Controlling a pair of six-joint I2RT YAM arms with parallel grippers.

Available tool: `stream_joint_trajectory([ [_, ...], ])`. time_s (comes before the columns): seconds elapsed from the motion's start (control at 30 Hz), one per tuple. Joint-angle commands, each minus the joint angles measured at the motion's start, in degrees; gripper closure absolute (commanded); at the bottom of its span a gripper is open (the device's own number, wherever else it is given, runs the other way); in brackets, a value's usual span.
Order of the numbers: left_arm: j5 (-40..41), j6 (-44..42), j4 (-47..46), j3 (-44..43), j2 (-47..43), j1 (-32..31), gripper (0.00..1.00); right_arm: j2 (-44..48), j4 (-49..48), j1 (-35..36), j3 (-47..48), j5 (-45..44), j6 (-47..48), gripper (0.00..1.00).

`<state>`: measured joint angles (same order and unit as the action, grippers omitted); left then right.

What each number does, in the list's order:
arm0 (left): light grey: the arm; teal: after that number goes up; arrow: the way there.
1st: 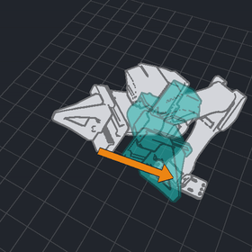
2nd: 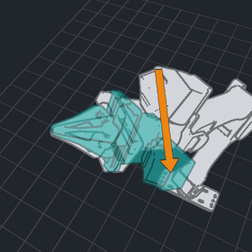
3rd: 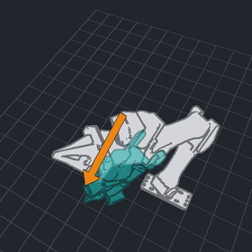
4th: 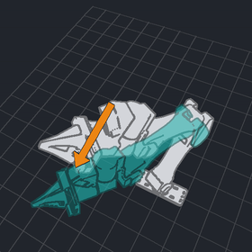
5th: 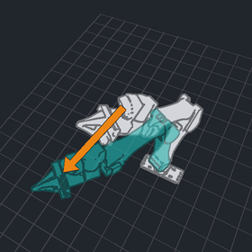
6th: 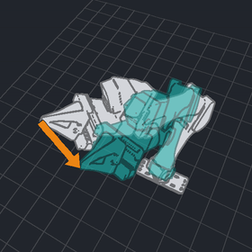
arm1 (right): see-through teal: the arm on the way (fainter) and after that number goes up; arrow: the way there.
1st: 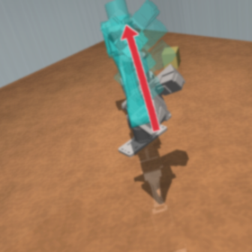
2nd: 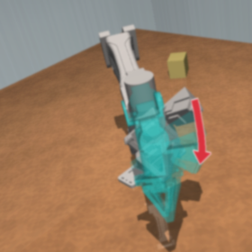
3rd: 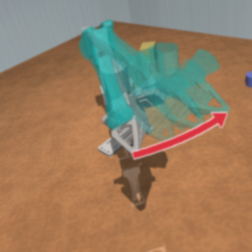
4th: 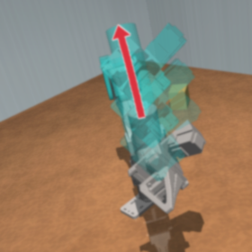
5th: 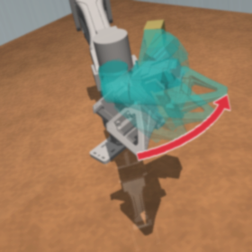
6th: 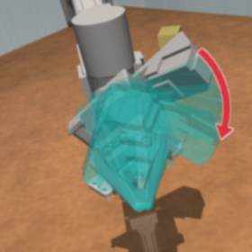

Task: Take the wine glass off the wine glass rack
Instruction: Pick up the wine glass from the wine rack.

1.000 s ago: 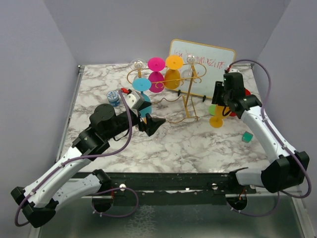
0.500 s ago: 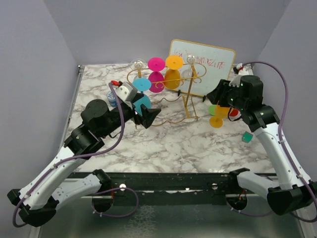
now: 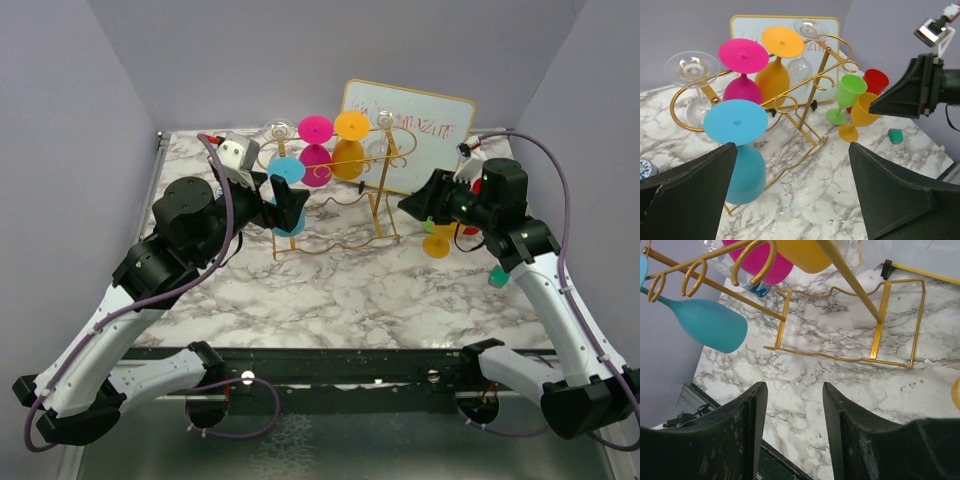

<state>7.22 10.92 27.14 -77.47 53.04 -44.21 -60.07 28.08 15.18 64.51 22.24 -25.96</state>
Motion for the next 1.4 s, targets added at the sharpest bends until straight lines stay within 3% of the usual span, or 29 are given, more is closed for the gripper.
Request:
stream_joint_trajectory([
  [0.0, 9.39, 6.42, 7.27, -3.56, 1.67, 0.42, 0.08, 0.82, 2.76, 0.2, 2.41, 0.16, 0.23, 0.46],
  [0.2, 15.22, 11.17, 11.38, -4.0, 2.13, 1.09, 0.25, 1.48, 3.44, 0.2, 2.35, -0.04, -0.25, 0.46],
  [0.3, 15.39, 12.01, 11.61, -3.48, 3.11, 1.82, 0.28, 1.38, 3.82, 0.2, 2.2, -0.08, -0.32, 0.46],
  [0.6, 3.07, 11.86, 11.5, -7.03, 10.04, 11.86, 0.34, 0.97, 5.42, 0.2, 1.55, -0.81, -0.41, 0.46],
  [0.8, -3.88, 12.31, 9.62, -6.26, 11.7, 17.09, 0.44, 0.14, 7.15, 0.2, 2.3, -1.52, 0.09, 0.46],
  [1.07, -9.42, 13.77, 6.55, -5.01, 11.29, 19.19, 0.51, 0.49, 7.47, 0.2, 1.98, -1.92, 0.12, 0.46],
  [1.37, -12.26, 14.23, 5.77, -2.33, 10.96, 20.34, 0.51, 0.13, 8.94, 0.21, 2.99, -3.38, 0.82, 0.46],
])
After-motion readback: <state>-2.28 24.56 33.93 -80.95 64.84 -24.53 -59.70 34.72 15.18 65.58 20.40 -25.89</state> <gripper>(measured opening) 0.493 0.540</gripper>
